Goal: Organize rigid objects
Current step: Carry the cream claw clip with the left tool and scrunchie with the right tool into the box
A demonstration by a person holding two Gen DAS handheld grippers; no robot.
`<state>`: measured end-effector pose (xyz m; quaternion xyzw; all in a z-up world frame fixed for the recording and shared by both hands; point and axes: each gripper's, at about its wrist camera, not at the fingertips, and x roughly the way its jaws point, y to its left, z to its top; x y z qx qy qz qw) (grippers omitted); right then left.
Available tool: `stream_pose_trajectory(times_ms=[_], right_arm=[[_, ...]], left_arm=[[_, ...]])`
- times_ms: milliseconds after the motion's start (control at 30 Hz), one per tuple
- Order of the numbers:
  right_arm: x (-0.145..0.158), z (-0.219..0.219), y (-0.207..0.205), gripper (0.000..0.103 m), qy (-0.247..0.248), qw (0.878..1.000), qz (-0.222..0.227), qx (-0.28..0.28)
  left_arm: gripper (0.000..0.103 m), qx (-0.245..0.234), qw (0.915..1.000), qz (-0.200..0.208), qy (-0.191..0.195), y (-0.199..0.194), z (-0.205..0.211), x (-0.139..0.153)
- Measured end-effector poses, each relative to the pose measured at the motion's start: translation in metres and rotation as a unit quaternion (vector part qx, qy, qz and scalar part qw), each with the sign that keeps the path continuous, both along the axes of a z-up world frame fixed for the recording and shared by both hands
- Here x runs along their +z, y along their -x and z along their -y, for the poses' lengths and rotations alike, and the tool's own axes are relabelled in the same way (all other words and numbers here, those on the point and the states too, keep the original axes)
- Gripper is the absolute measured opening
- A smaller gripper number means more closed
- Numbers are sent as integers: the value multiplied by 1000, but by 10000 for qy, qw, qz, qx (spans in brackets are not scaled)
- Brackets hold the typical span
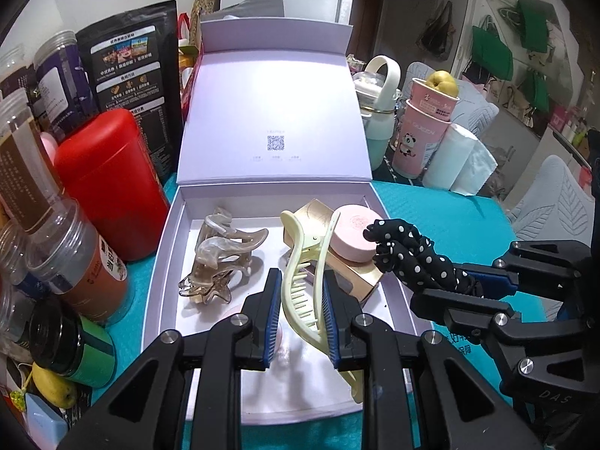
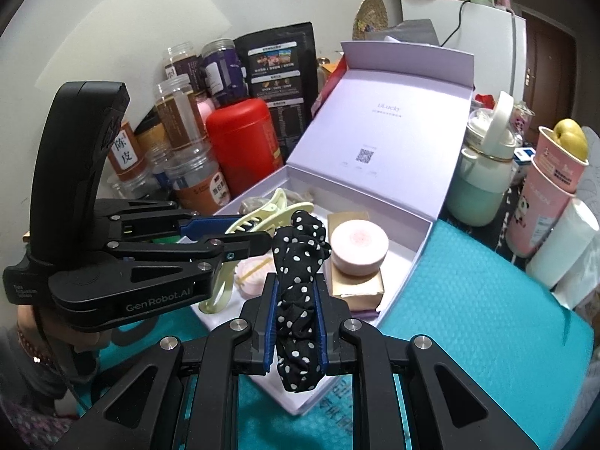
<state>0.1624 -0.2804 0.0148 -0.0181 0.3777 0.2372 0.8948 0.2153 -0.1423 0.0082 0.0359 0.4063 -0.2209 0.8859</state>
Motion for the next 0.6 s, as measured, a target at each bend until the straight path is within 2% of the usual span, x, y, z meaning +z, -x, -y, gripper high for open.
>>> stream_pose_trajectory(times_ms=[600], right_arm=[[-35, -10, -13, 17, 31, 9995, -283, 167]], left_arm=[[21, -54, 9991, -290, -319, -14, 2, -34]])
